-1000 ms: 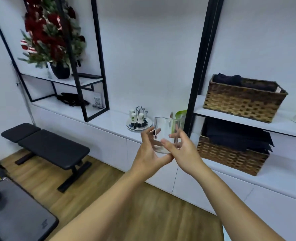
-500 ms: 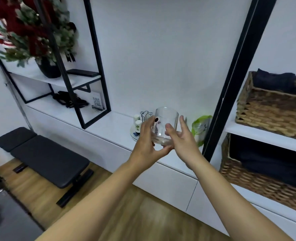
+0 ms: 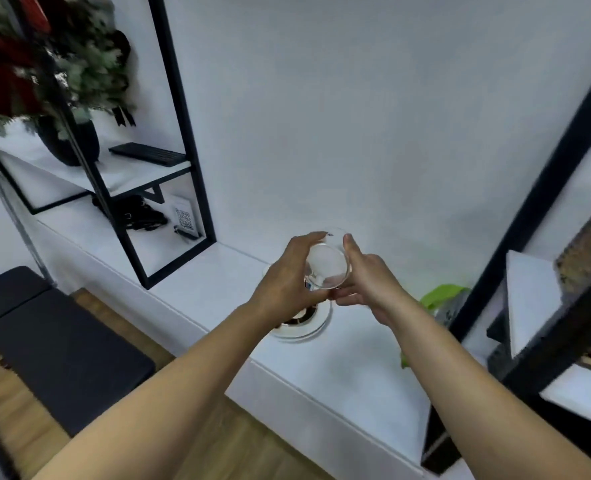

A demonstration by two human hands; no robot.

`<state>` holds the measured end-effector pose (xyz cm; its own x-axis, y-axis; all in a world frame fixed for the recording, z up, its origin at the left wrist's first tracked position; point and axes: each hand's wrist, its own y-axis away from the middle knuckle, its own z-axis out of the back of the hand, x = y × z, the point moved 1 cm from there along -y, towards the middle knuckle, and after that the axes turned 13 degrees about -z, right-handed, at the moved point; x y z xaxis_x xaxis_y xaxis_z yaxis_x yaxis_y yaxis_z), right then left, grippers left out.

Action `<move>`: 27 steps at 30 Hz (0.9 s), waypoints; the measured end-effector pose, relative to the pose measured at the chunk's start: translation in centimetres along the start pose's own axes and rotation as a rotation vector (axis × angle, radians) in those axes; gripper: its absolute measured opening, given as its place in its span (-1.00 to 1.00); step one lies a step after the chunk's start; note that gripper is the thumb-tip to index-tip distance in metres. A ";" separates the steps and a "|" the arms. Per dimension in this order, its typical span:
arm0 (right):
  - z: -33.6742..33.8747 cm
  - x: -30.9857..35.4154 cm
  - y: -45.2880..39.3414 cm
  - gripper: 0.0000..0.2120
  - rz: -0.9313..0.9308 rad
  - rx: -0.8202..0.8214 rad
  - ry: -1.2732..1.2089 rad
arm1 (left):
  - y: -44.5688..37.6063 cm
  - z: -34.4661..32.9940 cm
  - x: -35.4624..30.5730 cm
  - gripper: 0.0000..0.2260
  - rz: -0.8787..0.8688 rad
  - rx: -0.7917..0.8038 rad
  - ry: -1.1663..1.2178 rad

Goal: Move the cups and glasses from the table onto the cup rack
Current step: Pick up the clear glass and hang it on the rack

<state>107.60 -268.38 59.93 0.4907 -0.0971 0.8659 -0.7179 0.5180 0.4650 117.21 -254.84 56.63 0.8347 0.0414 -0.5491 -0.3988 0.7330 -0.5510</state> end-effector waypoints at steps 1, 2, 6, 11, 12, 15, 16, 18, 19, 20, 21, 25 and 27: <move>0.5 0.9 -1.6 -0.35 0.004 -0.014 0.011 | -1.5 0.2 0.9 -0.20 0.000 0.002 -0.017; 1.1 2.0 -3.4 -0.34 0.018 -0.044 0.023 | -3.2 0.2 1.9 -0.21 0.010 0.001 -0.025; 1.9 4.1 -8.3 -0.37 0.089 -0.192 0.123 | -6.7 -0.5 5.6 -0.21 0.083 0.011 -0.016; 1.1 5.6 -13.8 -0.39 0.147 -0.184 0.224 | -9.9 -0.8 10.2 -0.25 0.163 0.005 -0.008; 0.8 5.5 -14.8 -0.41 0.149 -0.170 0.251 | -10.4 -1.0 11.0 -0.27 0.194 0.008 -0.008; -0.1 4.7 -18.1 -0.38 0.118 -0.135 0.359 | -11.2 -2.1 13.9 -0.28 0.272 0.066 -0.026; -0.2 4.4 -19.2 -0.39 0.093 -0.119 0.374 | -11.3 -2.6 14.8 -0.24 0.289 0.102 -0.033; -0.4 4.0 -21.4 -0.47 0.025 -0.089 0.381 | -11.6 -3.8 17.1 -0.21 0.318 0.167 -0.017; -0.7 3.7 -22.4 -0.49 -0.008 -0.081 0.381 | -11.8 -4.5 18.4 -0.21 0.341 0.199 0.002; -0.9 3.4 -23.5 -0.50 -0.038 -0.072 0.382 | -11.9 -5.2 19.5 -0.21 0.368 0.228 0.027; -1.2 2.9 -24.4 -0.51 -0.065 -0.068 0.388 | -11.7 -5.8 20.4 -0.21 0.394 0.256 0.055; -1.8 0.8 -28.8 -0.50 -0.176 -0.067 0.407 | -11.5 -8.6 24.7 -0.24 0.428 0.383 0.134; -1.9 -0.3 -30.4 -0.53 -0.215 -0.068 0.402 | -11.2 -9.8 26.3 -0.28 0.434 0.424 0.128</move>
<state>130.21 -282.48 45.18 0.7869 0.1218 0.6050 -0.5518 0.5777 0.6014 139.91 -268.65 42.25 0.5675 0.3334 -0.7528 -0.4843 0.8746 0.0223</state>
